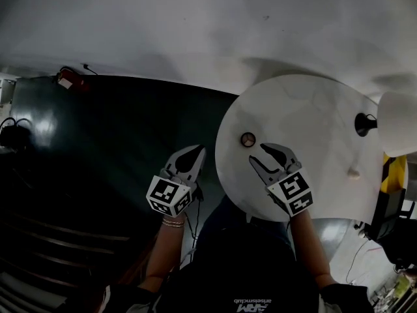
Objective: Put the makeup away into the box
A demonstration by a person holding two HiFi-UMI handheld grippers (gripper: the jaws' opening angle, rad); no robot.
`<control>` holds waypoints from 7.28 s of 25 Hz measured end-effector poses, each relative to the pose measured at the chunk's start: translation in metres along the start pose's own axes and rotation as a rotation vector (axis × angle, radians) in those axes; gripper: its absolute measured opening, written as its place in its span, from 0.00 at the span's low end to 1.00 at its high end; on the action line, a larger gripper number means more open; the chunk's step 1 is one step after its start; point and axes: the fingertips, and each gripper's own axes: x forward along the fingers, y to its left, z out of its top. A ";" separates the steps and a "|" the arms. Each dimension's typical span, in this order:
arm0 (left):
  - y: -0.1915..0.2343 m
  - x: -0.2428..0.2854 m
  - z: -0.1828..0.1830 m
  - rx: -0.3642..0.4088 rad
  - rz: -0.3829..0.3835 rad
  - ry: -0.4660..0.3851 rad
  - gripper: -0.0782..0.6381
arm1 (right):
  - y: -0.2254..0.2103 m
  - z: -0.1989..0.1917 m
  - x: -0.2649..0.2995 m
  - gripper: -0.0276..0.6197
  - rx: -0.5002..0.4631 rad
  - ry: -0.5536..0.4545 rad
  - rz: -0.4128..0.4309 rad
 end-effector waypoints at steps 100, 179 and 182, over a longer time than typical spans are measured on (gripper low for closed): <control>-0.503 0.070 -0.079 0.357 -0.721 0.145 0.13 | 0.004 -0.257 -0.422 0.39 0.246 -0.127 -0.683; -0.677 0.313 -0.011 0.333 -0.715 0.086 0.13 | -0.308 -0.283 -0.621 0.39 0.159 -0.122 -0.736; -0.676 0.312 -0.007 0.312 -0.679 0.078 0.13 | -0.320 -0.283 -0.614 0.39 0.139 -0.092 -0.690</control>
